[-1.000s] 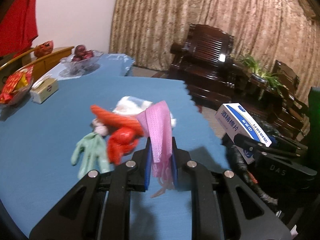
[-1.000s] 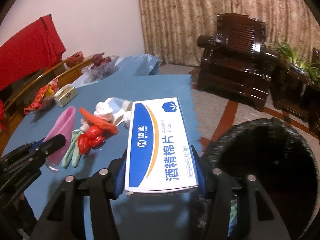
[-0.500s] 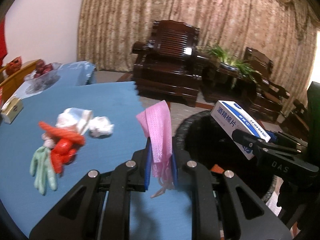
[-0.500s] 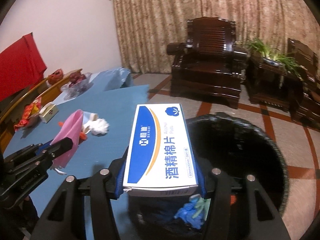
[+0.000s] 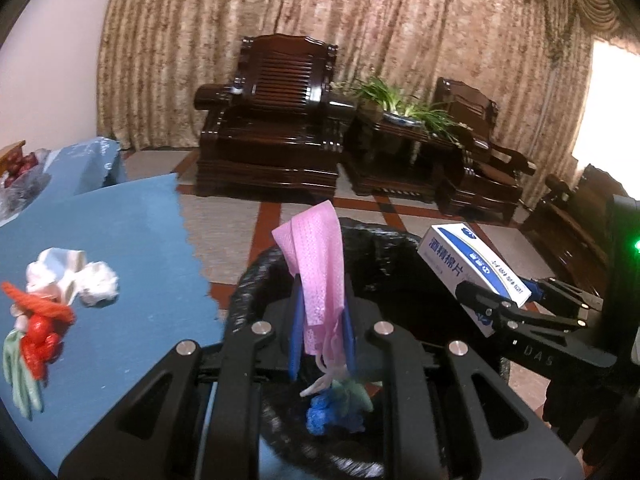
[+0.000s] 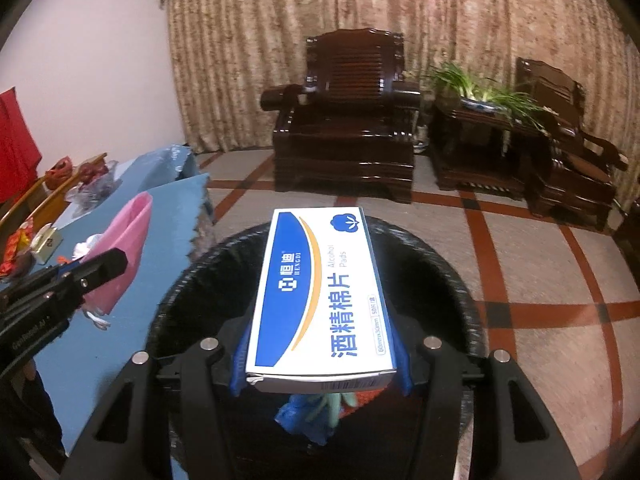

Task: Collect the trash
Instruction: 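Open both grippers over the bin to drop the mask and box, then grasp the green rubber glove with the left gripper, then grasp the white tissue wad with the right gripper while the left gripper holds the glove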

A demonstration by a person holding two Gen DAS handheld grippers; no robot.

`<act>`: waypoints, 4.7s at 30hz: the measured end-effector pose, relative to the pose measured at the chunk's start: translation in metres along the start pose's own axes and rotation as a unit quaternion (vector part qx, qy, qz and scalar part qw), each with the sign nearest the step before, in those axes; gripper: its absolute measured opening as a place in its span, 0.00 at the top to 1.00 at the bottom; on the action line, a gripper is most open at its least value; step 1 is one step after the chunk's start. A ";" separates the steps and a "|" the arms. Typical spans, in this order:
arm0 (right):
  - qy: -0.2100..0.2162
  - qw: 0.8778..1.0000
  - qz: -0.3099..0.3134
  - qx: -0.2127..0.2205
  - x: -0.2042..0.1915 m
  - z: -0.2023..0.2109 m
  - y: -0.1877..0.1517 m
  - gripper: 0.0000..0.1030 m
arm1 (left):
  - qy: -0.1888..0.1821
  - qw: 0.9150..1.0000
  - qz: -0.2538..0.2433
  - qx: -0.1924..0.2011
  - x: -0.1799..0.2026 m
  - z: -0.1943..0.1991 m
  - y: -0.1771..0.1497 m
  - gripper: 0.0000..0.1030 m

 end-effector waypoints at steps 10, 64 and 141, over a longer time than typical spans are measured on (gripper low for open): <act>-0.016 1.000 -0.010 -0.004 0.026 -0.007 -0.005 0.47 | -0.015 1.000 -0.021 -0.012 0.025 -0.026 -0.003 0.81; 0.147 0.982 0.113 0.033 -0.244 -0.043 0.021 0.06 | 0.281 0.951 0.125 0.041 -0.306 0.158 -0.047 0.14; 0.206 0.963 0.163 -0.063 -0.349 -0.145 0.005 0.56 | 0.258 0.947 0.191 -0.015 -0.362 0.117 -0.073 0.79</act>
Point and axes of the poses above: each gripper's, at about its wrist camera, not at the fingertips, and z roughly against the way its jaws point, x to its right, y to its top, the point moved 10 cm from there along -z, roughly the way its jaws point, and after that the axes turned 1 degree about -y, right-handed, at the moved point
